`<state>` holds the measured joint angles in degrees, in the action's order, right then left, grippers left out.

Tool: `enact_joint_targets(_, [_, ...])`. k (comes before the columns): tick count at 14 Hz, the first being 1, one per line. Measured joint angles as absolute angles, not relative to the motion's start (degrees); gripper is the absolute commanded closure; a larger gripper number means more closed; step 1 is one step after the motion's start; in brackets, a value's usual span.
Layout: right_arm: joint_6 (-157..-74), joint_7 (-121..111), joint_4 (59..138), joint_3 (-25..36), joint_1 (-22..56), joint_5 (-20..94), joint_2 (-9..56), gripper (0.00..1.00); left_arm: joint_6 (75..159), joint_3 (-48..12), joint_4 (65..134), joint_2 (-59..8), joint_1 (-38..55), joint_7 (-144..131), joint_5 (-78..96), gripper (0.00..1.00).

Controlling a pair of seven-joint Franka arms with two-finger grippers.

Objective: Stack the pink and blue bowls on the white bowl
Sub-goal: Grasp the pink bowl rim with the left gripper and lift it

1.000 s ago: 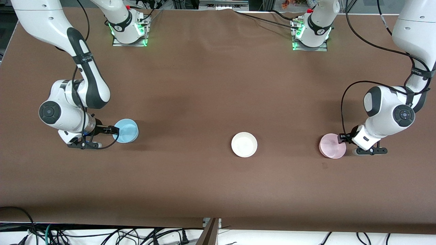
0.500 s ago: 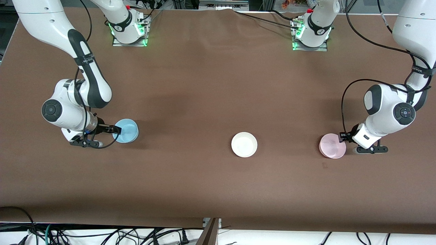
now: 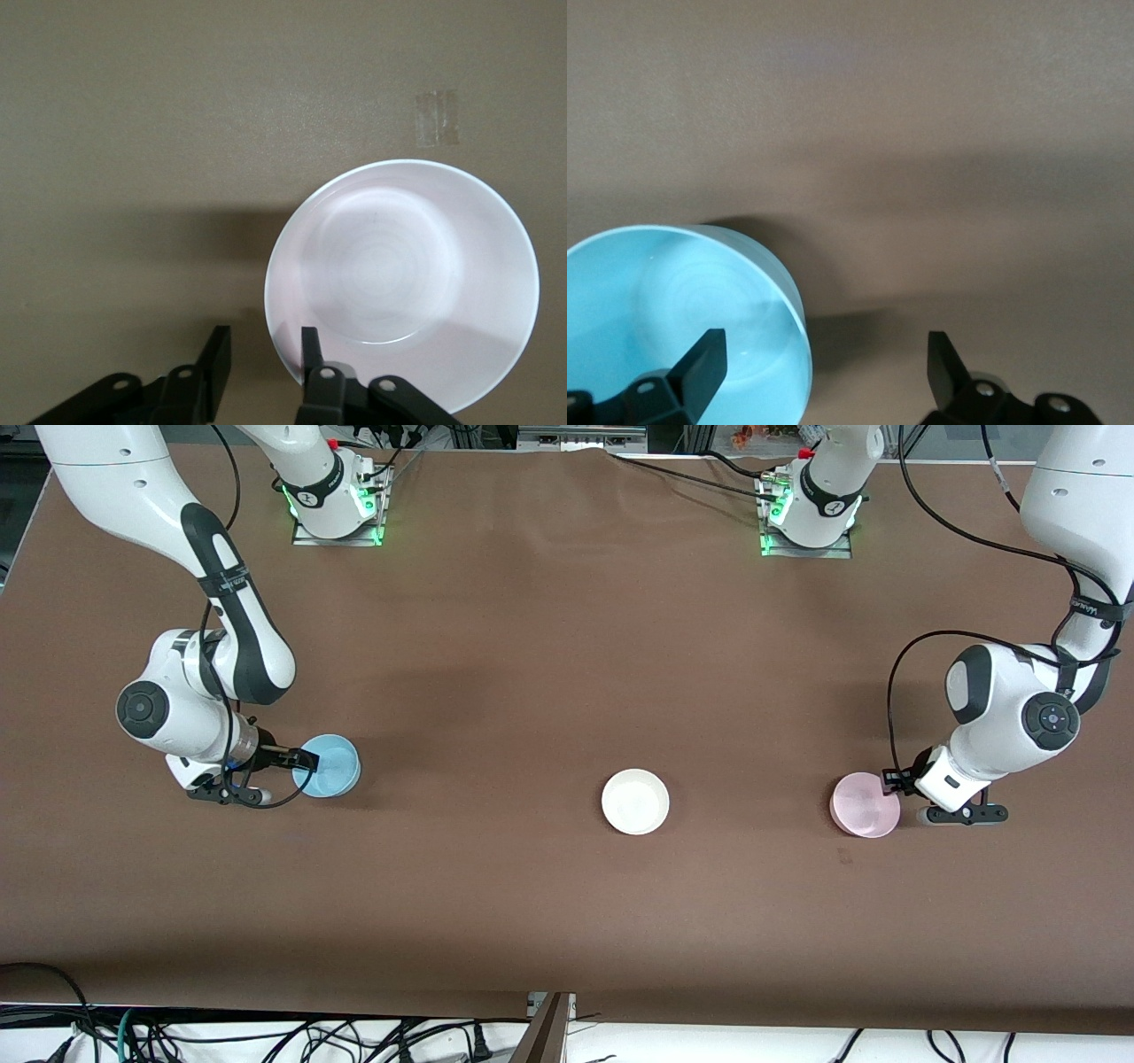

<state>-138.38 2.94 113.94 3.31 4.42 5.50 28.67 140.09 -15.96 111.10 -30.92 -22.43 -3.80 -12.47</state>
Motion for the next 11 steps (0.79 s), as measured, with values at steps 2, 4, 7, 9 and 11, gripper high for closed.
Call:
enact_joint_targets(2, [-138.4, 2.9, 114.3, 3.3, 4.4, 6.0, 28.7, 0.0, 140.1, -16.0, 111.1, -30.9, -22.4, -3.8, -12.5, 0.7])
enact_joint_targets(4, [-138.4, 2.9, 114.4, 3.2, 4.4, 6.7, 28.7, 0.0, 140.2, -16.0, 111.1, -30.9, -22.4, -3.8, -12.5, 0.75])
enact_joint_targets(7, [-138.4, 2.9, 114.4, 3.1, 4.4, 6.9, 28.7, 0.01, 140.9, -16.0, 111.2, -31.0, -22.4, -3.8, -12.5, 0.91])
enact_joint_targets(9, [-138.4, 3.0, 114.4, 3.0, 4.4, 6.9, 28.7, 0.06, 141.4, -16.0, 111.3, -31.0, -22.4, -3.8, -12.5, 0.99])
enact_joint_targets(11, [-138.4, 3.0, 114.4, 3.0, 4.4, 6.9, 28.7, 0.11, 141.5, -16.0, 111.3, -31.0, -22.4, -3.8, -12.5, 1.0])
